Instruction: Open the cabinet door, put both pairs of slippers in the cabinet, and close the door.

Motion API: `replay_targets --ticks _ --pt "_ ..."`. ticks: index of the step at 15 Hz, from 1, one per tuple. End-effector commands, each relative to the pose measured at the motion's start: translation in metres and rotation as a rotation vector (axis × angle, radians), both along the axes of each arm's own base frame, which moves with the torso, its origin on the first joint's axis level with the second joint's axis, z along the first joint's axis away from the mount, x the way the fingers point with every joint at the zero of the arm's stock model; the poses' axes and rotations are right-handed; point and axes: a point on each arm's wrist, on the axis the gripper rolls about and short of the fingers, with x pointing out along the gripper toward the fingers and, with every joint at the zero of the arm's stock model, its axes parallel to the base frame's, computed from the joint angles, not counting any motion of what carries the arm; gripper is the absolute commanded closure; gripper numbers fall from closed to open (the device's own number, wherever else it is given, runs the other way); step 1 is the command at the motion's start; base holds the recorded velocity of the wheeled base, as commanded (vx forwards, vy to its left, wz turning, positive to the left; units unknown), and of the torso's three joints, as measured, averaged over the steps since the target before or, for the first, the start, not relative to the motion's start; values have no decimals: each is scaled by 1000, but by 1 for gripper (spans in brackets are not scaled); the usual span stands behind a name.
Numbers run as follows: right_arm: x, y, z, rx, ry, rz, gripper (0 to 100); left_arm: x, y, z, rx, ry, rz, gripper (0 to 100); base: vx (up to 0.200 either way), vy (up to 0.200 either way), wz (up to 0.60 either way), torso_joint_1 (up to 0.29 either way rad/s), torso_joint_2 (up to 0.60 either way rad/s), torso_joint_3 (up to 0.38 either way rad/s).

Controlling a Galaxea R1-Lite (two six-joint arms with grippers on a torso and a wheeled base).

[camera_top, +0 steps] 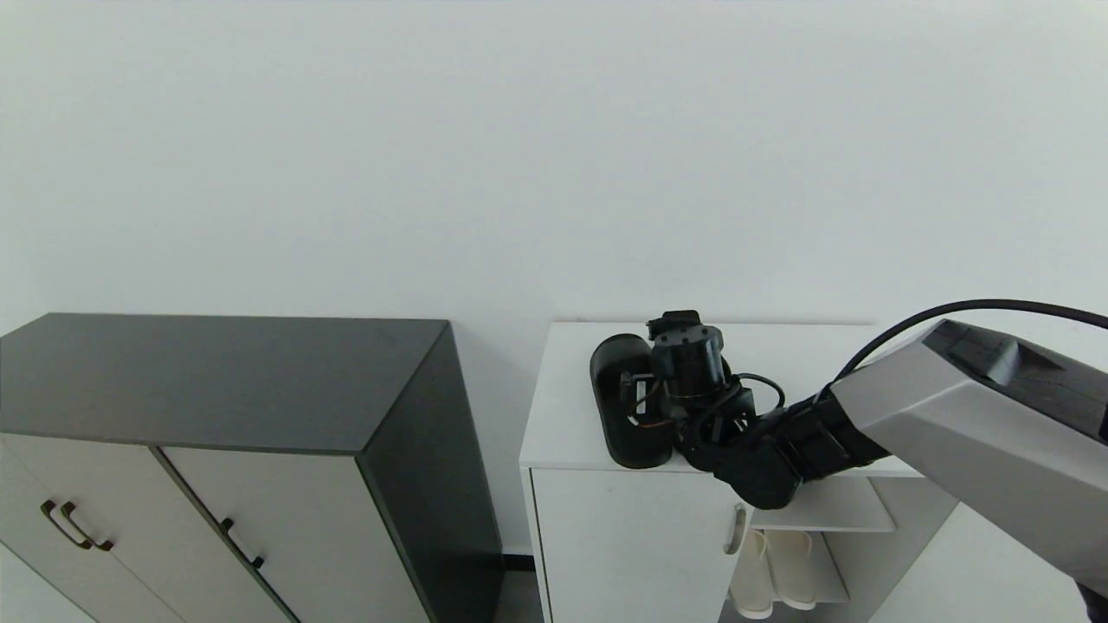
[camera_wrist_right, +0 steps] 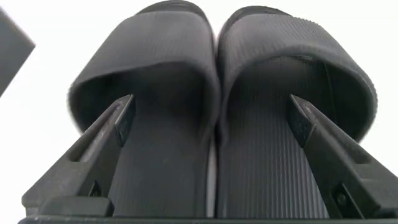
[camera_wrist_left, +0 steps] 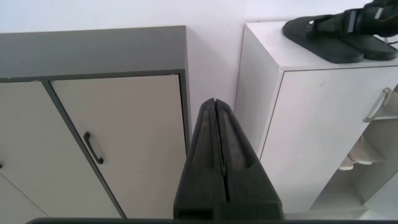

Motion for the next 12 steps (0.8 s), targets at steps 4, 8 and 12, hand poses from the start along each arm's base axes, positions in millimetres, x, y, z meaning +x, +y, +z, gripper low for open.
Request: replay_targets --ticks 4,8,12 --pt "31 3 -11 -1 2 -34 0 0 0 0 0 3 0 100 0 0 0 0 0 0" --pt "35 6 -11 2 5 -19 100 0 0 0 0 1 0 100 0 0 0 0 0 0" --pt "29 5 -3 -19 -7 -13 100 0 0 0 0 3 0 100 0 0 0 0 0 0"
